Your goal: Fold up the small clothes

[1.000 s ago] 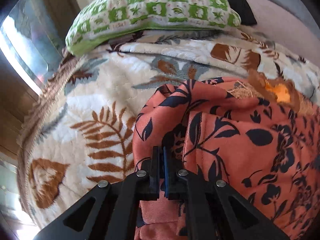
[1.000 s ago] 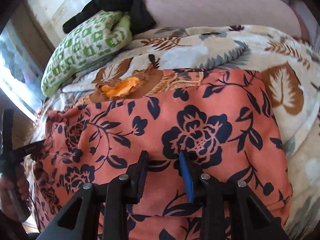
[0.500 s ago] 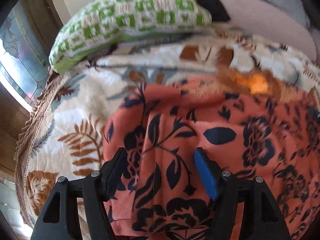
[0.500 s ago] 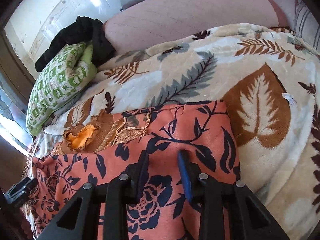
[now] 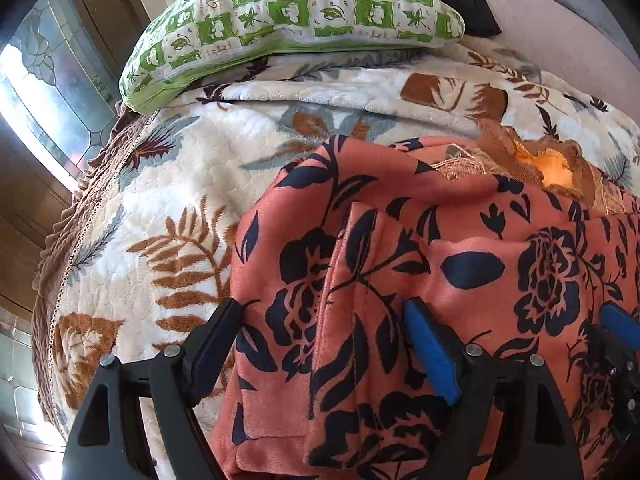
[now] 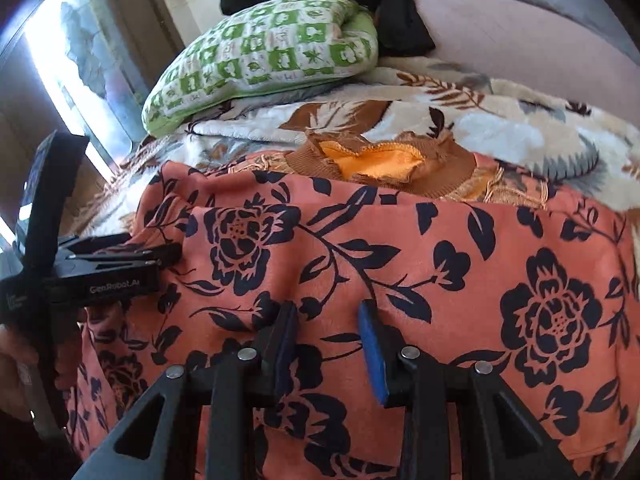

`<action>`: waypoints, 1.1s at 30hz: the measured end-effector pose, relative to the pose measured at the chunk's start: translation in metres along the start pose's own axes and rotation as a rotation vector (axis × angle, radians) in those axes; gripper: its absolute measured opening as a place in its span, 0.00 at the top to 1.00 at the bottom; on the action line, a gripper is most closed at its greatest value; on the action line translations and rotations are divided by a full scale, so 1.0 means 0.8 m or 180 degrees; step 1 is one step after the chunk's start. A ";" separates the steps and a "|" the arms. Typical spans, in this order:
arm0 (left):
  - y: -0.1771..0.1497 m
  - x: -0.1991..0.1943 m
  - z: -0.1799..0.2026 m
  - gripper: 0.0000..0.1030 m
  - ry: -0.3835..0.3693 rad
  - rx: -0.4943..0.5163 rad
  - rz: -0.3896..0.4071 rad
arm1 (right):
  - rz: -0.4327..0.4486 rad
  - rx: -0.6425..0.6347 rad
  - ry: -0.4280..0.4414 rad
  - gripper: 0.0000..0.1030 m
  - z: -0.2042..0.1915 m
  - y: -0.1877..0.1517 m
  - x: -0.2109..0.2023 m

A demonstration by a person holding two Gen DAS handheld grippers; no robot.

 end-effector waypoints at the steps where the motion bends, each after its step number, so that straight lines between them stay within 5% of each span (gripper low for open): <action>1: 0.002 -0.007 -0.001 0.18 -0.0076 -0.0022 0.0068 | -0.0044 0.0000 0.0018 0.65 -0.003 0.001 -0.004; 4: 0.005 -0.017 -0.005 0.18 -0.0117 -0.0098 0.0204 | 0.0116 0.0092 0.0364 0.65 -0.009 0.005 -0.027; 7: -0.005 0.011 0.004 0.17 0.0009 0.0100 -0.0077 | -0.0189 -0.0065 0.0241 0.64 -0.014 -0.008 -0.005; 10: -0.002 0.004 0.001 0.13 0.0061 0.0109 0.0023 | -0.0173 -0.0108 0.0264 0.64 -0.012 -0.012 -0.002; 15: -0.005 -0.010 -0.007 0.13 -0.0217 -0.0044 0.0115 | -0.0186 0.0048 0.0180 0.64 0.010 -0.003 -0.027; 21: -0.028 -0.056 -0.030 0.13 -0.0190 0.0093 0.0530 | -0.0097 0.0609 -0.0003 0.64 0.077 -0.016 -0.093; 24: -0.069 -0.077 -0.049 0.13 -0.0229 0.0111 0.0649 | 0.0118 0.0965 0.0040 0.59 0.107 -0.051 -0.146; 26: -0.097 -0.085 -0.067 0.13 -0.0311 -0.0012 0.0580 | 0.0242 0.1204 0.0059 0.37 0.120 -0.090 -0.178; 33: -0.239 -0.091 -0.126 0.13 -0.0508 -0.0632 0.0101 | 0.0134 0.1534 -0.0059 0.37 0.143 -0.213 -0.255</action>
Point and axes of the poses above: each gripper's, at about its wrist camera, not at the fingertips, and x roughly the way its jaws point, z to its right, y to its top, the point moved 5 cm from there along x, roughly the way its jaws point, and after that the axes turned 6 degrees about x, right-handed, at the moved point
